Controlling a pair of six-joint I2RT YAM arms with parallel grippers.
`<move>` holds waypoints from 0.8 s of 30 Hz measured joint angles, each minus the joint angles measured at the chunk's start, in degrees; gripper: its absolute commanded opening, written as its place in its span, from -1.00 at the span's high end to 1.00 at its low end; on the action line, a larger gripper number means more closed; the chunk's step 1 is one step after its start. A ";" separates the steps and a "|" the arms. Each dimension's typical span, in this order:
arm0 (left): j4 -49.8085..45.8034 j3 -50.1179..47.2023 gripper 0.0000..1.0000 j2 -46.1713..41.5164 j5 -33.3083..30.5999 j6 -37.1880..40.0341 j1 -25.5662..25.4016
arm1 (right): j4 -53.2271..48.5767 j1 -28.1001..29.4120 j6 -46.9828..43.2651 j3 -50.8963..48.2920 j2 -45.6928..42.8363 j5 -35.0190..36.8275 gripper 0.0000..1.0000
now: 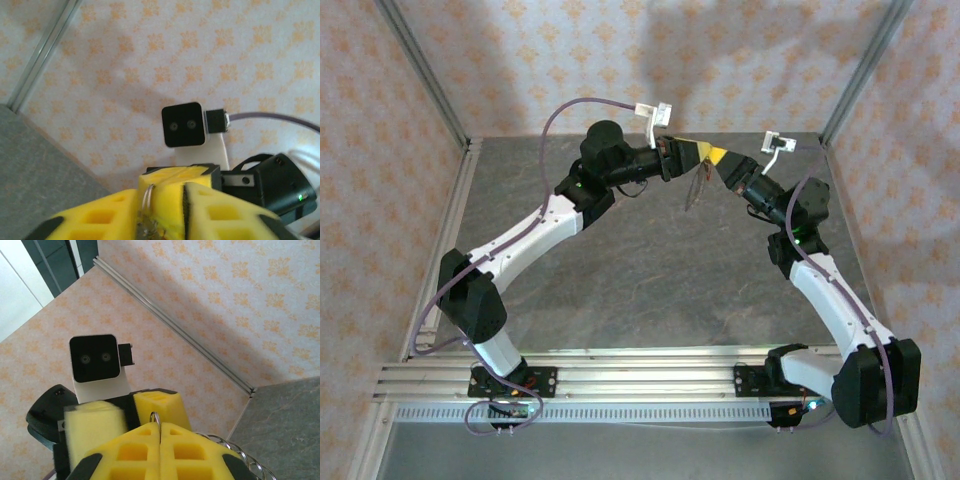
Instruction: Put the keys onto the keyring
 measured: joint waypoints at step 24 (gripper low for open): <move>-25.31 15.74 -0.07 4.28 16.09 17.68 13.49 | -25.55 -2.84 -17.88 14.32 13.90 -17.86 1.00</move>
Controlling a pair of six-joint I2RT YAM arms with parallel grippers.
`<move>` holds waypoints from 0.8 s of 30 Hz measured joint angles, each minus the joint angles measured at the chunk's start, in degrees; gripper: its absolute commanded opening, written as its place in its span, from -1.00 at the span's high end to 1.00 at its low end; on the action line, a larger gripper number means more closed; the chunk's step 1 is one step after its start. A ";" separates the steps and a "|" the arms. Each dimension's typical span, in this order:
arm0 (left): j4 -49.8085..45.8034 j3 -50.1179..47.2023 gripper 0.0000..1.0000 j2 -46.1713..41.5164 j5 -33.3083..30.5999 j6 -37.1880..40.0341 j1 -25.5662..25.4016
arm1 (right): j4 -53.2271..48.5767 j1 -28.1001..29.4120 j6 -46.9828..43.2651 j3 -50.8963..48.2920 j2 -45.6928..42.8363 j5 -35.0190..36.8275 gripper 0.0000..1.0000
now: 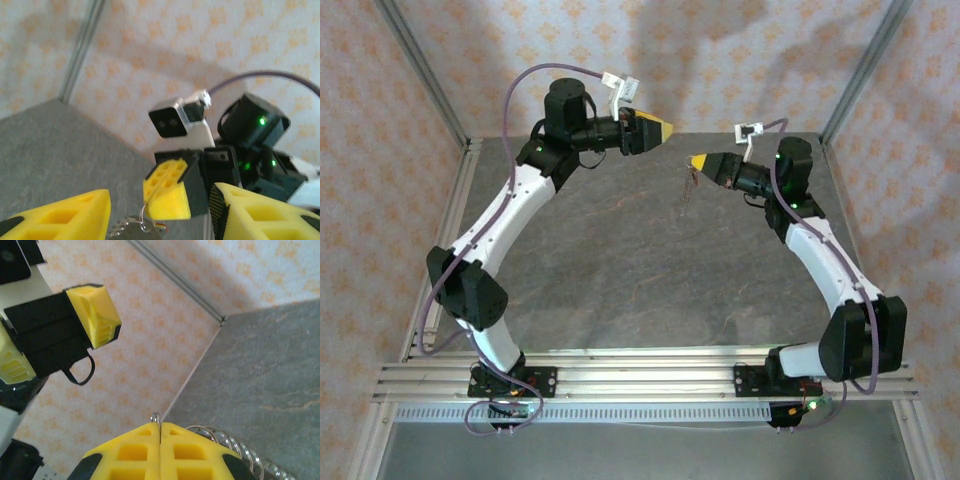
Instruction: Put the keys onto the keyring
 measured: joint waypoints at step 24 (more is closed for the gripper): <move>-14.78 7.50 0.39 9.25 7.30 7.58 -2.45 | -0.90 0.00 0.00 2.51 2.19 -3.21 1.00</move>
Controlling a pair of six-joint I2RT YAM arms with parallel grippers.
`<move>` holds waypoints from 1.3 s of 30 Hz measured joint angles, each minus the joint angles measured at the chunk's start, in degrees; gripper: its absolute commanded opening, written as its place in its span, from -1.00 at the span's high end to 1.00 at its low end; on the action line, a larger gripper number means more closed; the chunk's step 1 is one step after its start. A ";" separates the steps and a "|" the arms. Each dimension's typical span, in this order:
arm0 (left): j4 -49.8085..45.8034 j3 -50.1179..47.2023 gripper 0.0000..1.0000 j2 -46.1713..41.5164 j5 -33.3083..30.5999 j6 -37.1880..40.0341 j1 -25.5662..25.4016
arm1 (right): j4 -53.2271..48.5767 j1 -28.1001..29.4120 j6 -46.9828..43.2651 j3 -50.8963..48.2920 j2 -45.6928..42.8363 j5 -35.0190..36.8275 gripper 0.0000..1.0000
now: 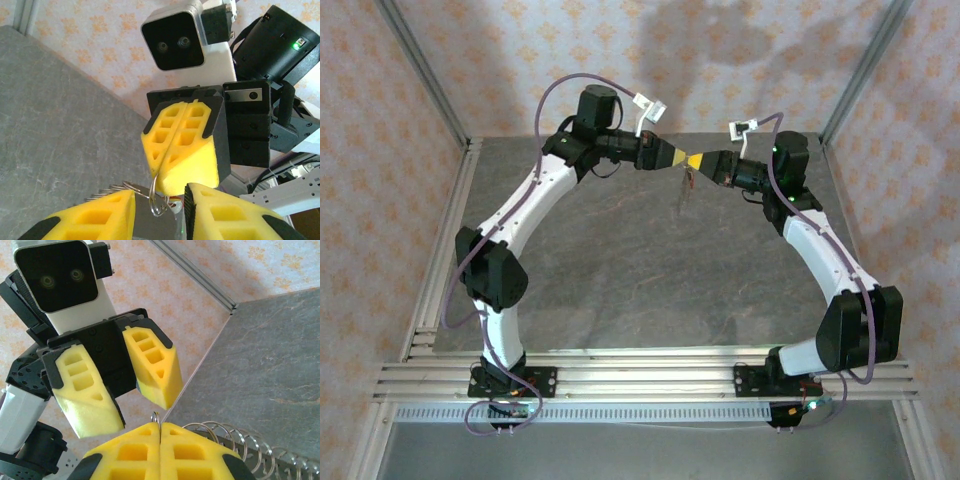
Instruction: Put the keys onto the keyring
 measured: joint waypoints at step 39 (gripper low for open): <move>14.29 -10.99 1.00 -5.42 -6.45 -9.57 -3.69 | -1.84 -0.63 -0.87 -8.41 -19.67 18.86 0.18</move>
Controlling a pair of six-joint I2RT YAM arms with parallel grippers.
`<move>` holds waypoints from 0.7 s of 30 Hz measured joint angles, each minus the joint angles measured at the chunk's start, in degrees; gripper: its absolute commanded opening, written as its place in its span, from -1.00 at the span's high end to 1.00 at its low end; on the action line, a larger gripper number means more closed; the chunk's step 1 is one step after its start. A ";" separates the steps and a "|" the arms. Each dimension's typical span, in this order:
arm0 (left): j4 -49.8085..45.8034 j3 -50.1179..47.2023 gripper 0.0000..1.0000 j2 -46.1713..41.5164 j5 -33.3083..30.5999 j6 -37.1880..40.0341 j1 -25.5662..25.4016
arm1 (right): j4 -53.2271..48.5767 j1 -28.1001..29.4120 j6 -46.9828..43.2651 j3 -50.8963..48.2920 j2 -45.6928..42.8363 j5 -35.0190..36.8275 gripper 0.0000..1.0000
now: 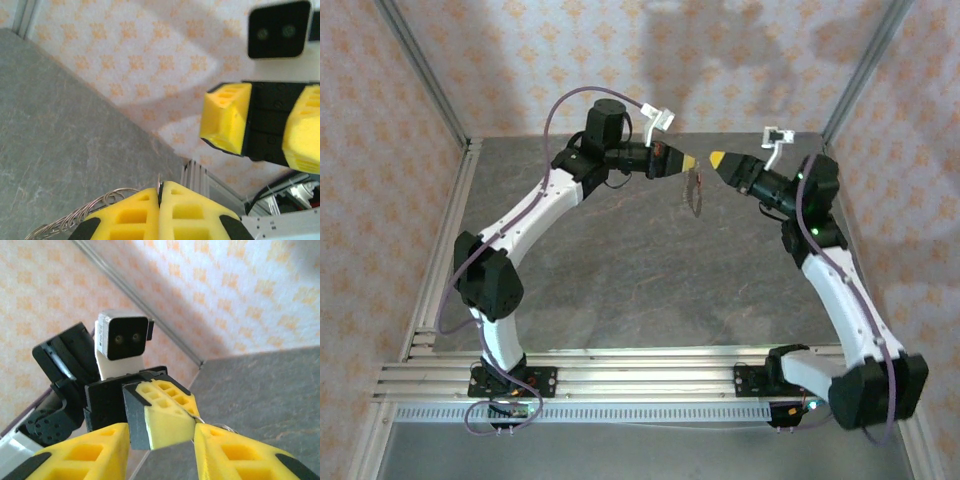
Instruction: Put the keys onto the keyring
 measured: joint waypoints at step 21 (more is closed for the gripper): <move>11.23 -2.86 1.00 -6.71 -4.72 -5.57 -3.89 | 0.17 3.93 -1.44 -9.73 -9.60 11.47 0.05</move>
